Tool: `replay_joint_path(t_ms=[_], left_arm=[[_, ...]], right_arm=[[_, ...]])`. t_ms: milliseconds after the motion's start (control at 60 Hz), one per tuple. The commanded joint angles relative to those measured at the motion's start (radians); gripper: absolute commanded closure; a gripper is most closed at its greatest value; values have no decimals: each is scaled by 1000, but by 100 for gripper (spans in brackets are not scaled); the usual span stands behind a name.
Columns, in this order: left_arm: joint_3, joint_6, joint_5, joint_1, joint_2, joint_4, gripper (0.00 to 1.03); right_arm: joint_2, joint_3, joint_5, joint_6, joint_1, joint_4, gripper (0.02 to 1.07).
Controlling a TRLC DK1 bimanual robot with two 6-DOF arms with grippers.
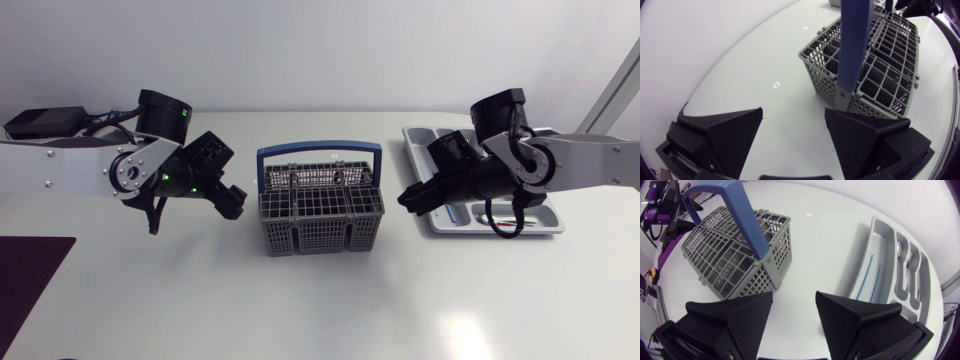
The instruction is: Unload the cutlery basket into the drawer organizer.
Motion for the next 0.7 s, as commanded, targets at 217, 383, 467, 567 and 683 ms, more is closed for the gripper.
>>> replay_joint_path(t_ms=[217,383,467,567,683], left_arm=[[18,-14,15,-48,63,-16,4],[58,-17,15,-65,107,-12,4],[72,-17,15,-72,125,-10,4],[86,-19,15,-76,136,-9,4],[96,-19,14,-76,141,-7,4]], right_arm=[[41,0,-1,13,56,6,43],[22,-6,3,33,110,2,43],[15,-6,4,42,128,-3,43],[2,-9,16,48,143,-4,43],[-2,-9,27,53,154,-4,43]])
